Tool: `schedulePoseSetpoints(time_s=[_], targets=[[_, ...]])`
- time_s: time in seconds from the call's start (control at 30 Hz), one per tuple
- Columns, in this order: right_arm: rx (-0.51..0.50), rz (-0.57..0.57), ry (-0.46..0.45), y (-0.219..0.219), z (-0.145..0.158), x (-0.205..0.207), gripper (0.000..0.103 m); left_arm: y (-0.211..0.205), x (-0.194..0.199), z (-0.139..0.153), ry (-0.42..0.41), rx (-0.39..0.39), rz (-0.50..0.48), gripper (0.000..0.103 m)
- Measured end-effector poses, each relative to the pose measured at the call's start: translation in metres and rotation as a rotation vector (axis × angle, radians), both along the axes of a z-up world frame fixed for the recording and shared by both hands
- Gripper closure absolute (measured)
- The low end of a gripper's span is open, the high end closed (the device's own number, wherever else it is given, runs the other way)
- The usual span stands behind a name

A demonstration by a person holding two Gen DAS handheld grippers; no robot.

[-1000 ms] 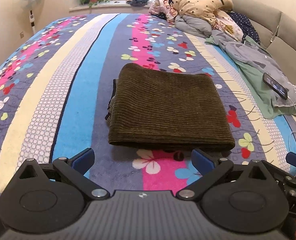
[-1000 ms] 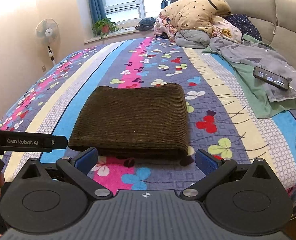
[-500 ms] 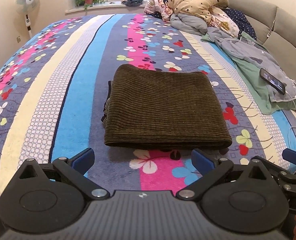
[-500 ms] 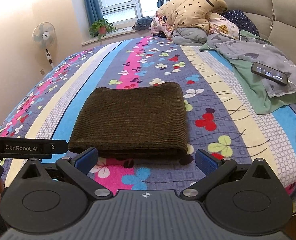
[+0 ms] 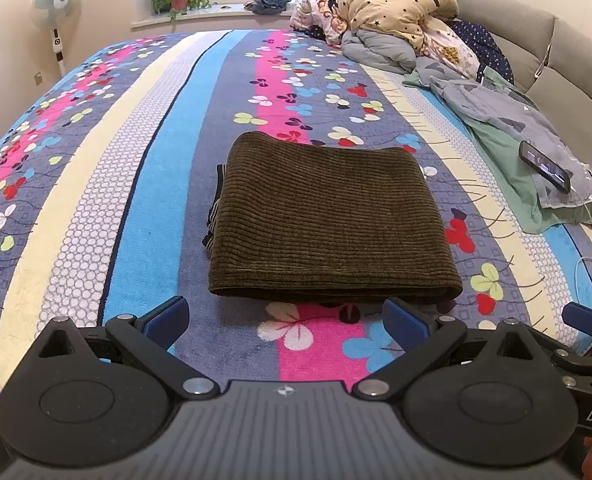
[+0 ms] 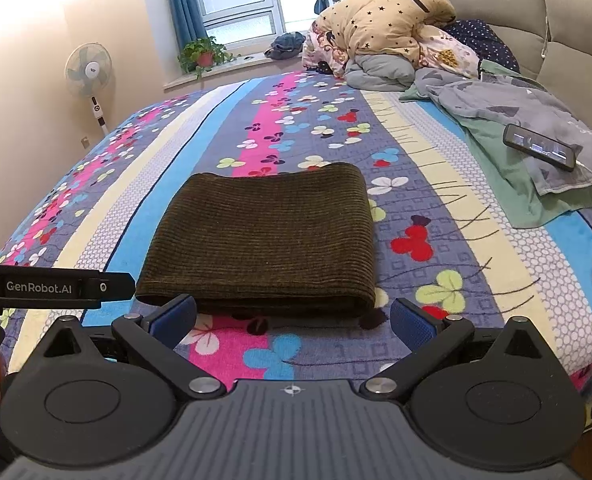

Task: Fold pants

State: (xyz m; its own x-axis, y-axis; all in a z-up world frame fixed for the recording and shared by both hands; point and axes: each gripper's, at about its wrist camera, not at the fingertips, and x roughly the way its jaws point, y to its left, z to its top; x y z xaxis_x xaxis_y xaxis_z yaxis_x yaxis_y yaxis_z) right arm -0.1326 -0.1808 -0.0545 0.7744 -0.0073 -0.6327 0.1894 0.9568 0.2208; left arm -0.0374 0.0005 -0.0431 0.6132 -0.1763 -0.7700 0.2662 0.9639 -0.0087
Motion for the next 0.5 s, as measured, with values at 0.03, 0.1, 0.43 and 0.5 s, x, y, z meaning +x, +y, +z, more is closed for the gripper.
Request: schedulePoseSetpoints(time_s=[0.03, 0.1, 0.43, 0.5], targets=[[-0.001, -0.001, -0.003, -0.0005, 0.0002, -0.0005, 0.001, -0.001, -0.0003, 0.0002, 0.002, 0.001, 0.0, 0.0], [0.001, -0.006, -0.008, -0.0018, 0.0004, -0.002, 0.001, -0.0024, -0.0023, 0.0003, -0.001, 0.0, -0.003, 0.0], [0.0, -0.004, -0.004, -0.0018, -0.0005, -0.0018, 0.001, -0.0055, -0.0055, -0.0036, 0.003, 0.005, -0.01, 0.0], [0.001, -0.007, -0.001, -0.0017, -0.001, -0.0016, 0.001, -0.0063, -0.0061, -0.0043, 0.004, 0.007, -0.014, 0.0]])
